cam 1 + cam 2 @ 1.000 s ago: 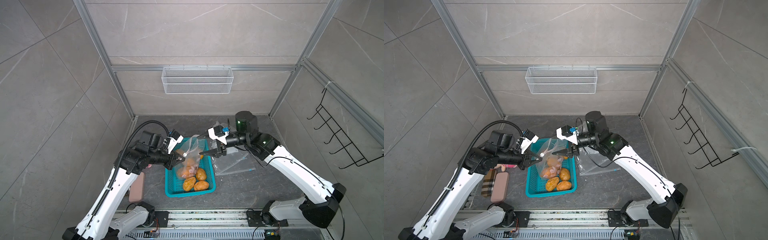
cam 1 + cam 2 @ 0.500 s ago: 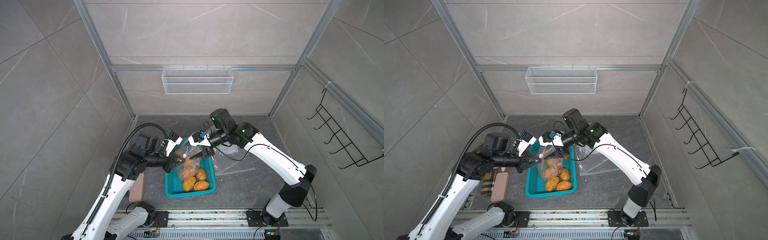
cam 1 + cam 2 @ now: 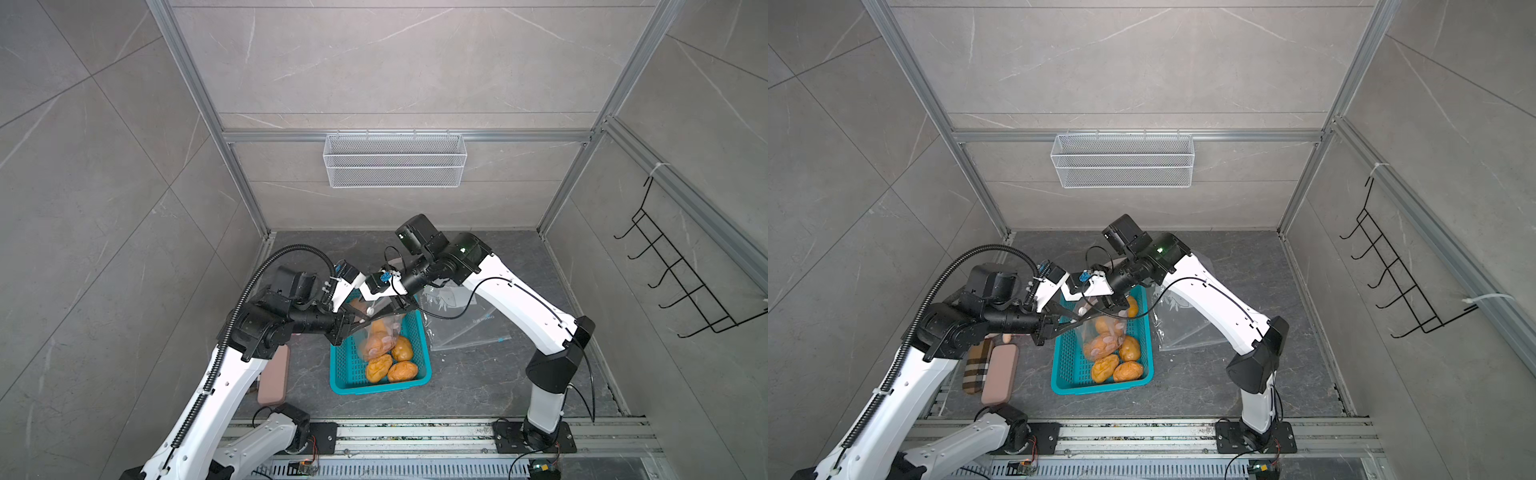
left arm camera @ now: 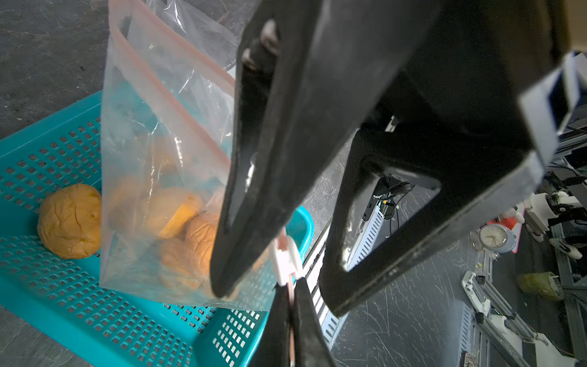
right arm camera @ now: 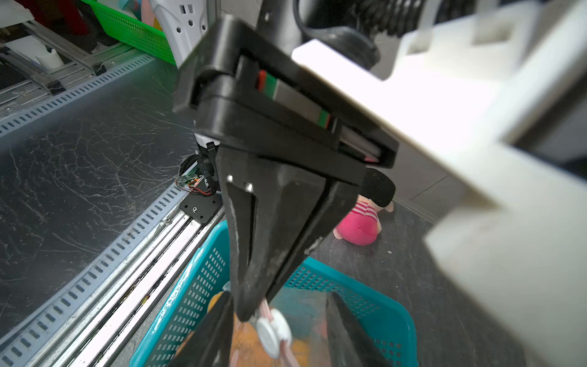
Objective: Put the potatoes into a zipper bag and zip it
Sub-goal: Zip the zipper on the zipper food storage bag.
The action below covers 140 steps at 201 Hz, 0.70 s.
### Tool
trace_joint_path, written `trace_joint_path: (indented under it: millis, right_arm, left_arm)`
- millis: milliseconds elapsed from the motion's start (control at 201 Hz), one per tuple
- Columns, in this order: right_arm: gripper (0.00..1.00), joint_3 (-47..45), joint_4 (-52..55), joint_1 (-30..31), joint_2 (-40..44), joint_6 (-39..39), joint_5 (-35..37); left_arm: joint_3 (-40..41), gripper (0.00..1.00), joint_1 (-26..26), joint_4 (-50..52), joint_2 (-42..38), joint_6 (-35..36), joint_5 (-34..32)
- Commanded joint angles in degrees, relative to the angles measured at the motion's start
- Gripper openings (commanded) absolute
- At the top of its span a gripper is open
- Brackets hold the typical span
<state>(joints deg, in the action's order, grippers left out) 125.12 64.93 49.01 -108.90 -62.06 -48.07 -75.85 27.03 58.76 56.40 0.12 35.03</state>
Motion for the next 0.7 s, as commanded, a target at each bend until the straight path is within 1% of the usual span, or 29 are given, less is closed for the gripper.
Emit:
trace_joint_path:
  millis: [0,348,592,692]
  right_arm:
    - [0.47,3.73,8.06,0.66,-2.43,-4.35,1.18]
    - [0.29,5.98,9.11,0.77,-3.07,-5.03,1.23]
    - [0.29,5.98,9.42,0.90,-2.02,-5.12,0.19]
    - [0.33,5.33,9.40,0.89,-1.54,-5.13,-0.22]
  left_arm:
    - [-0.96,0.00,0.31,0.22,-1.23,1.52,0.58]
    - [-0.32,0.00,0.40,0.25,-2.04,1.38,-1.14]
    - [0.36,0.00,0.48,0.03,-2.61,1.20,-2.54]
    - [0.49,0.00,0.48,0.02,-2.61,1.18,-3.05]
